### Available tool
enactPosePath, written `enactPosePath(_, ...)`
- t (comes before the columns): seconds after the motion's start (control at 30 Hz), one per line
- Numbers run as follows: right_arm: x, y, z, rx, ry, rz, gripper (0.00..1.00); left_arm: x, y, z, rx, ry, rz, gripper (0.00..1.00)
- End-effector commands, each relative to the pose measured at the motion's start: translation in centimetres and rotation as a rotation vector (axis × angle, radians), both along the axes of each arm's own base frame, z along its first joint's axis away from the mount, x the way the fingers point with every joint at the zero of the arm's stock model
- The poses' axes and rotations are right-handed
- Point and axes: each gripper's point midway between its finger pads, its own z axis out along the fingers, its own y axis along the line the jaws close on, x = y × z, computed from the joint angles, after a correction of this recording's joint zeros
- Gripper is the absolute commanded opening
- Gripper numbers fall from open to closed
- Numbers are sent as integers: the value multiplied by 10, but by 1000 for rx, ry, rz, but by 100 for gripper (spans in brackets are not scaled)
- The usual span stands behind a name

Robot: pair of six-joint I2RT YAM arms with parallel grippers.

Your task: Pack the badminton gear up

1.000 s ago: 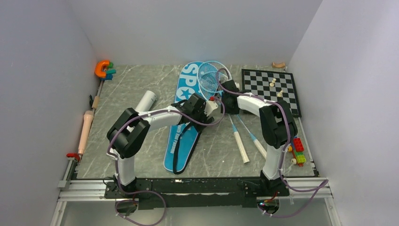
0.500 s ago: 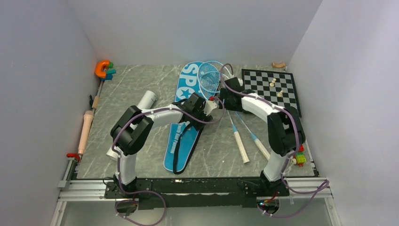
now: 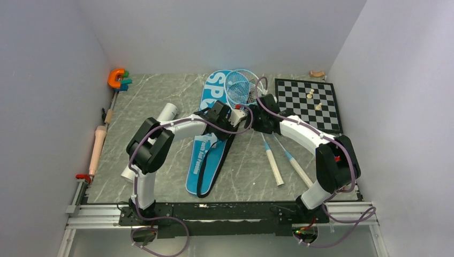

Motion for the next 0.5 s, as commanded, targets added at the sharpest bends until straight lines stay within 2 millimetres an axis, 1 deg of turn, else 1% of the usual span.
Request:
enactPosePath(0.0,-4,20,12,135,-22,11,73,11,17,-7,34,6,43,0)
enactPosePath(0.23,-13,46,-12,282,52,33,72,18,26,3,11,3,75,0)
enactPosePath(0.27,-12,53,-13,323,55,39,72,19,28,5,12,2,80,0)
enactPosePath(0.33,-12,60,-19,358,71,38,70,23,33,11,10,-9,98,0)
enactPosePath(0.37,-11,61,-23,362,80,33,70,25,36,14,3,-17,105,4)
enactPosePath(0.4,-11,61,-26,361,85,30,69,28,40,19,1,-33,114,13)
enactPosePath(0.47,-10,61,-29,355,90,28,68,33,47,32,-2,-78,136,33)
